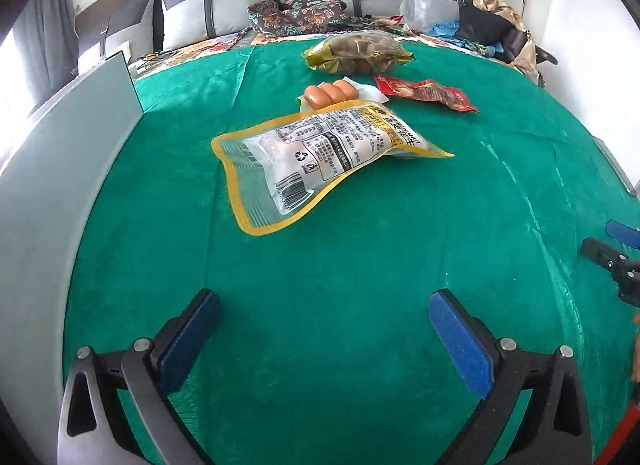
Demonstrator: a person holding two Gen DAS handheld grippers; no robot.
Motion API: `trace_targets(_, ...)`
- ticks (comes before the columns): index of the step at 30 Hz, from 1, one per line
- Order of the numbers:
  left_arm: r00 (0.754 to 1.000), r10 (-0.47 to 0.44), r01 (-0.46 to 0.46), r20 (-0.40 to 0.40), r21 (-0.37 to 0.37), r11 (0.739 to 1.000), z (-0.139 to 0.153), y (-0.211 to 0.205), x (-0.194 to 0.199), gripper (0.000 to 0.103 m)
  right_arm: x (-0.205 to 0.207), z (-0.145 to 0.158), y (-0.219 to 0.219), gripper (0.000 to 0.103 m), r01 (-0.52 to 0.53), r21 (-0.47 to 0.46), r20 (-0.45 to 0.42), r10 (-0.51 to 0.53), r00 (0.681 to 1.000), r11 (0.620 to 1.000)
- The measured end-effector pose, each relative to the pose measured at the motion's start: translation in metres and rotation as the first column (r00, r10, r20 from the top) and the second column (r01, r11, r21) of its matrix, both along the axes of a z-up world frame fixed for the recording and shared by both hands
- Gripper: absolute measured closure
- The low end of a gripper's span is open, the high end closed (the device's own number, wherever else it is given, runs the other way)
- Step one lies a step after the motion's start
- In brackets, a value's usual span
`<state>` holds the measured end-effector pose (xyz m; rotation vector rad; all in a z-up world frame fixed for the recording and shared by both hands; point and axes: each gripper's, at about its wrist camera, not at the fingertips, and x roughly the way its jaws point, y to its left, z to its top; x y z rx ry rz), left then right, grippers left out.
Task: Organize snacks
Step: 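Return both tools to the remaining snacks on the bed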
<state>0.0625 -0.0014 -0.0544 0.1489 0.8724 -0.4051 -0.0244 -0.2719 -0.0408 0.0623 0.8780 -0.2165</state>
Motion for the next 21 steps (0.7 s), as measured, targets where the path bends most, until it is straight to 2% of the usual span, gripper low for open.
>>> trace_targets(21,1.0,0.0,0.0,-0.001,-0.003,1.0,-0.0001,0.001,0.0009,0.0,0.0001,-0.0003,-0.0006,0.012,0.0,0.001,0.0,0.0,1.0,1.0)
